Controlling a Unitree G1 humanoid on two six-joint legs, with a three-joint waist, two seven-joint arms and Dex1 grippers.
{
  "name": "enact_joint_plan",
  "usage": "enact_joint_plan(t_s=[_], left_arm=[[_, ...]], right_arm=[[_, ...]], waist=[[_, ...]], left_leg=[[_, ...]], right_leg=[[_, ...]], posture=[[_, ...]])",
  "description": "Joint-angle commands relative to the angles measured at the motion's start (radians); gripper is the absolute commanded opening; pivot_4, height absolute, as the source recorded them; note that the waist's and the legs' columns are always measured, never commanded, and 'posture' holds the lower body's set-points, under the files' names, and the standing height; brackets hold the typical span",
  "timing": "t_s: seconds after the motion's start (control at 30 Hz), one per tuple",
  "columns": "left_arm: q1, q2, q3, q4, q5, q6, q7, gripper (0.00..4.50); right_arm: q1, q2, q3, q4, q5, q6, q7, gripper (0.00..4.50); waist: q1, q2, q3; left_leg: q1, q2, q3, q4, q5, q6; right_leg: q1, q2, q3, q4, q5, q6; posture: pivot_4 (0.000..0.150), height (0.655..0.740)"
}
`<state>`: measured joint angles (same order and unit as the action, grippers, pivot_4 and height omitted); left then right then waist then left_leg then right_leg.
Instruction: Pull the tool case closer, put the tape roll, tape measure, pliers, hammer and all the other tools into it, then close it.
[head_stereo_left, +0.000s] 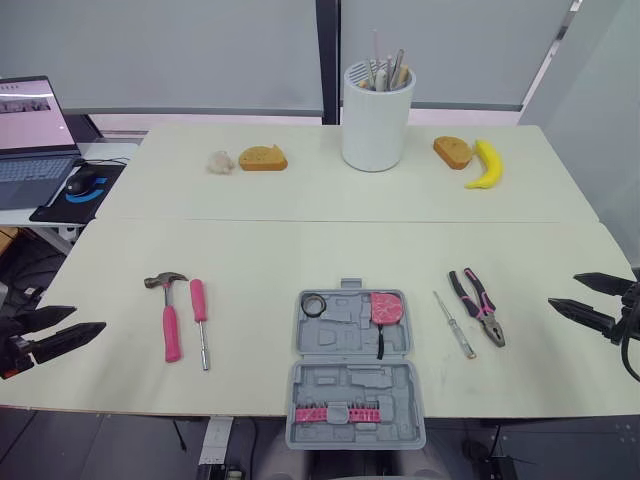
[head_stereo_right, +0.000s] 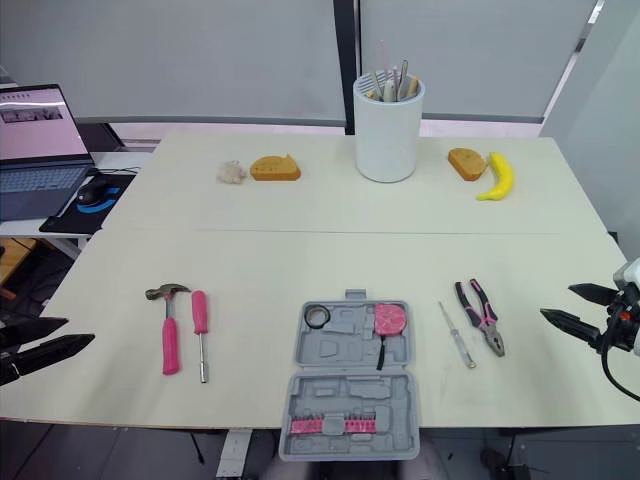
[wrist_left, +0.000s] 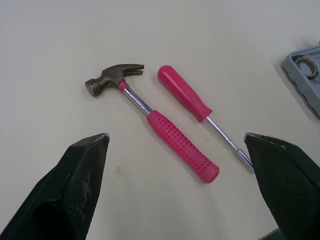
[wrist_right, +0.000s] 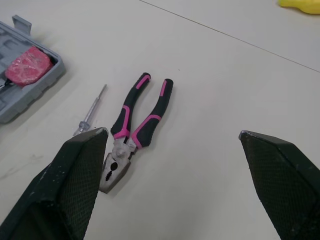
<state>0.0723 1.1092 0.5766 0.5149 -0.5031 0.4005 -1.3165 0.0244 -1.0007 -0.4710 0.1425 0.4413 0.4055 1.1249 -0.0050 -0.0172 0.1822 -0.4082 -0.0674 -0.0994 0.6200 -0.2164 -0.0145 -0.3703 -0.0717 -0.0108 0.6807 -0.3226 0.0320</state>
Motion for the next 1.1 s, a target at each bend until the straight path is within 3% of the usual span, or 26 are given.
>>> enact_joint_plan(t_s=[0.03, 0.27, 0.53, 0.7, 0.9, 1.1], left_arm=[[-0.009, -0.004, 0.012, -0.022, 0.005, -0.012, 0.016, 4.5], [-0.13, -0.103, 0.009, -0.202, -0.026, -0.084, 0.132, 4.5], [-0.42, -0.266, -0.263, -0.509, -0.018, -0.038, 0.25, 4.5], [-0.513, -0.339, -0.381, -0.616, -0.027, -0.037, 0.236, 4.5], [-0.534, -0.437, -0.61, -0.792, 0.002, -0.135, 0.114, 4.5], [-0.528, -0.471, -0.677, -0.843, -0.004, -0.184, 0.072, 4.5]], right_arm=[[-0.003, 0.008, -0.037, 0.005, -0.011, -0.05, -0.03, 4.46], [0.028, 0.062, -0.082, 0.007, -0.046, -0.147, -0.132, 4.46], [0.122, 0.129, -0.109, -0.107, -0.043, -0.181, -0.184, 4.46], [0.207, 0.174, -0.136, -0.216, -0.036, -0.164, -0.225, 4.46], [0.409, 0.245, -0.124, -0.371, -0.07, -0.201, -0.221, 4.46], [0.443, 0.277, -0.065, -0.408, -0.079, -0.2, -0.229, 4.46]], waist=[[0.0, 0.0, 0.0], [0.006, 0.0, 0.0], [0.008, -0.001, 0.0], [-0.01, 0.0, -0.001], [-0.014, 0.0, -0.001], [-0.024, 0.0, 0.0]], left_leg=[[0.0, 0.0, 0.0, 0.0, 0.0, 0.0], [0.0, 0.0, 0.0, 0.002, 0.0, 0.0], [-0.002, 0.0, -0.001, 0.007, 0.0, 0.0], [-0.002, 0.0, 0.002, 0.008, 0.0, 0.0], [-0.002, 0.001, 0.001, 0.008, 0.0, 0.0], [0.005, 0.005, 0.002, 0.009, 0.0, 0.0]], right_leg=[[0.0, 0.0, 0.0, 0.0, 0.0, 0.0], [0.001, 0.0, 0.0, 0.0, 0.0, 0.001], [0.002, 0.002, 0.0, 0.001, 0.004, 0.002], [0.002, 0.003, 0.001, 0.001, 0.005, 0.002], [0.003, 0.005, 0.001, 0.001, 0.004, 0.002], [0.01, 0.009, 0.003, 0.001, 0.005, 0.003]], posture=[[0.15, 0.74], [0.15, 0.74], [0.15, 0.74], [0.15, 0.74], [0.15, 0.74], [0.15, 0.74]])
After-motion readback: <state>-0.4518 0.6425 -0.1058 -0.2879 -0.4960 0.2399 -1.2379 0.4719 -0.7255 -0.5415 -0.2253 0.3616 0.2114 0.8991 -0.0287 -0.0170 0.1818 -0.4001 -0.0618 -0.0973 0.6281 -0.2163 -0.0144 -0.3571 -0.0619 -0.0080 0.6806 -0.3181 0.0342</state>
